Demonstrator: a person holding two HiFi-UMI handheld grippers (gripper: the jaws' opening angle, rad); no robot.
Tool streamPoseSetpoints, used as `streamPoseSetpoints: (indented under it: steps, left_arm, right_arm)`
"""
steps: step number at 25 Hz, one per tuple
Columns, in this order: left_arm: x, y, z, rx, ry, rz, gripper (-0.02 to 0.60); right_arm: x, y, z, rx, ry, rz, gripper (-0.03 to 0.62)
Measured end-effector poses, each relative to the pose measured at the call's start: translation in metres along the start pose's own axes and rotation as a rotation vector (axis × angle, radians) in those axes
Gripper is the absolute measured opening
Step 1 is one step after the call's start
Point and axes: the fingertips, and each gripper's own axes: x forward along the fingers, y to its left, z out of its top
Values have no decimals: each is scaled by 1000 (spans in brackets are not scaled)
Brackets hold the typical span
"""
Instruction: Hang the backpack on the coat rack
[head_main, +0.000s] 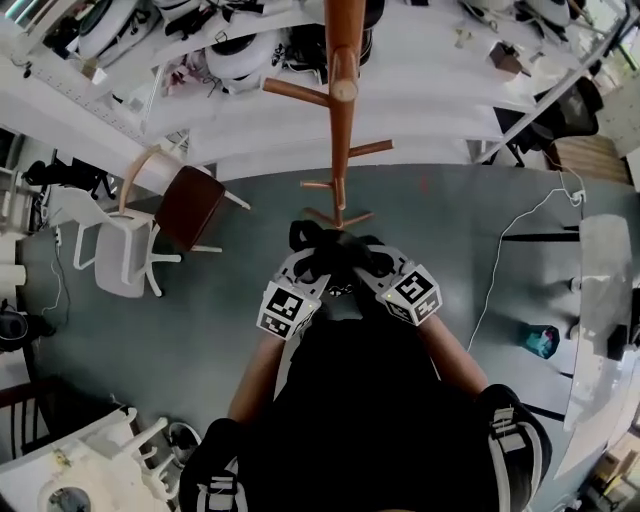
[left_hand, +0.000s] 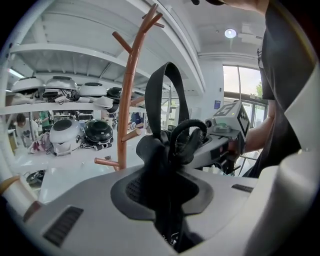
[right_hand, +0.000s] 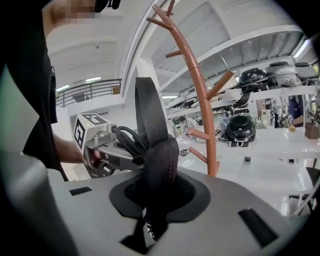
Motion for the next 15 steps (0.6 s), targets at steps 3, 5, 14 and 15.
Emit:
streamPoseSetpoints:
  steps: [3, 5, 14, 15]
  left_arm:
    - [18, 9, 5, -15, -5, 39, 89]
    - [30, 16, 6, -19, -2, 60, 89]
    - [66, 43, 6, -57, 32, 128, 89]
    - [69, 45, 5, -62, 35, 134, 89]
  right_arm:
    - [3, -21, 1, -8, 15, 32, 81]
    - [8, -35, 1, -17, 22, 48, 82]
    - [26, -78, 1, -22, 71, 115, 83]
    - [28, -82, 0, -26, 77, 120, 83]
